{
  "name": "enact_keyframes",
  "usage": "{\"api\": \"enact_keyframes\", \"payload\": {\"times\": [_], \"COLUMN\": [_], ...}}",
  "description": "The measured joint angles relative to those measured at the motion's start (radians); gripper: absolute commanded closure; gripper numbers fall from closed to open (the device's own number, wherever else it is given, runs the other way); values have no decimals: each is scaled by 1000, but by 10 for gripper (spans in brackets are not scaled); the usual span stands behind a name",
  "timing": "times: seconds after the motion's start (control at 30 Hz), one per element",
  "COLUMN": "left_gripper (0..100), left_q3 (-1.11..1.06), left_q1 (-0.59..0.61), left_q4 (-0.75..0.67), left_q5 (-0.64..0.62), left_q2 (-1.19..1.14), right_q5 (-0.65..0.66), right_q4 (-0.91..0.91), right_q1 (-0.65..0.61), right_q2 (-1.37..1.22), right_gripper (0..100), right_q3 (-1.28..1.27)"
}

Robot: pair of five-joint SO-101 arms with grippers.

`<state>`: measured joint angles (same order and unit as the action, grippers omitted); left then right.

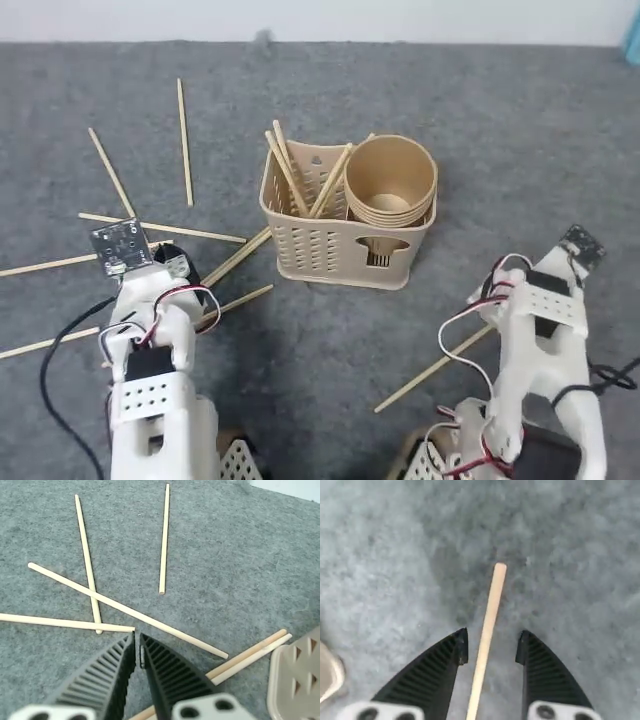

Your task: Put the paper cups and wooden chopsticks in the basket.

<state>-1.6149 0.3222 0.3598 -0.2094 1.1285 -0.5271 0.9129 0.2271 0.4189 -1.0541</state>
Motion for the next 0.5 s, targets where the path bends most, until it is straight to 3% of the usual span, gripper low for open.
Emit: {"api": "enact_keyframes", "payload": {"times": [0.1,0.5], "left_gripper": [987,987], "left_q3": [0,0], "left_q1": [0,0], "left_q4": [0,0], "left_q5": [0,0], "left_q2": [0,0], "right_q5": [0,0], "right_q4": [-34,-23], "right_q1": [2,2], "right_q2": [0,0], "right_gripper": [998,992], "right_q3": [-12,-12]}}
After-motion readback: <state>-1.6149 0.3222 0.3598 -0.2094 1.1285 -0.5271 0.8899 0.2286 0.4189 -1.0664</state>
